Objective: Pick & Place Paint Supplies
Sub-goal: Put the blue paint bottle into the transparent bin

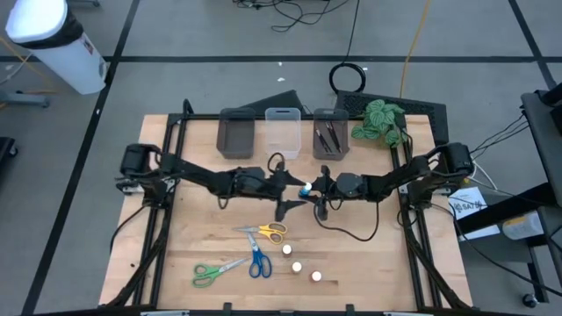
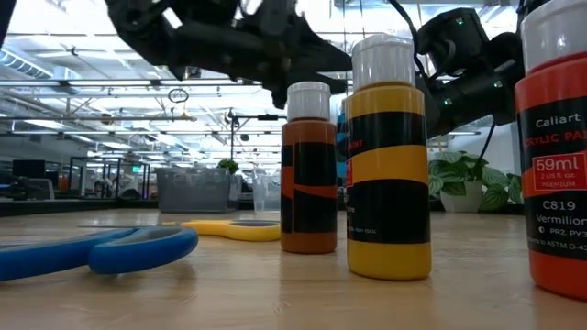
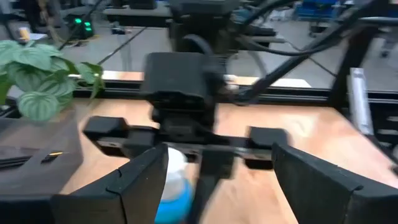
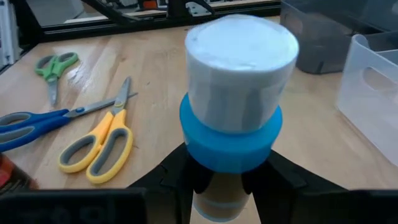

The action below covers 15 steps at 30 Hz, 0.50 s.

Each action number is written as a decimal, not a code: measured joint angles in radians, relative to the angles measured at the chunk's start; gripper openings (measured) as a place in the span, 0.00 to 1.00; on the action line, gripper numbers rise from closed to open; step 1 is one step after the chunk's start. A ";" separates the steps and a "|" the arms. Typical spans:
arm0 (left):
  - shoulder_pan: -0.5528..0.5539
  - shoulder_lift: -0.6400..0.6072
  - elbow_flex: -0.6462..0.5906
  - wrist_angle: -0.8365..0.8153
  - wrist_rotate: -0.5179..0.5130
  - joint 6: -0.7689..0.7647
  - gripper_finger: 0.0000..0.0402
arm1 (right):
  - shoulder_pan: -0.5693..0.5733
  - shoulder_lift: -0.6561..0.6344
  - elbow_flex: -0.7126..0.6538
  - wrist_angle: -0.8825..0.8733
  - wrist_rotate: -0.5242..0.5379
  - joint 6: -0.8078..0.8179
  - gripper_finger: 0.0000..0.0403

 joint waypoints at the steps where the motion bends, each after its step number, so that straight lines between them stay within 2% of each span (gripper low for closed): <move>1: 0.003 0.015 0.013 0.000 -0.006 -0.002 0.75 | 0.004 0.000 0.000 0.000 0.000 0.000 0.29; 7: 0.015 0.075 0.063 -0.011 -0.013 -0.004 0.74 | 0.010 0.000 0.000 0.001 0.000 -0.007 0.29; 15: 0.037 0.083 0.062 -0.065 -0.010 -0.041 0.66 | 0.016 0.000 0.000 0.021 0.000 -0.008 0.29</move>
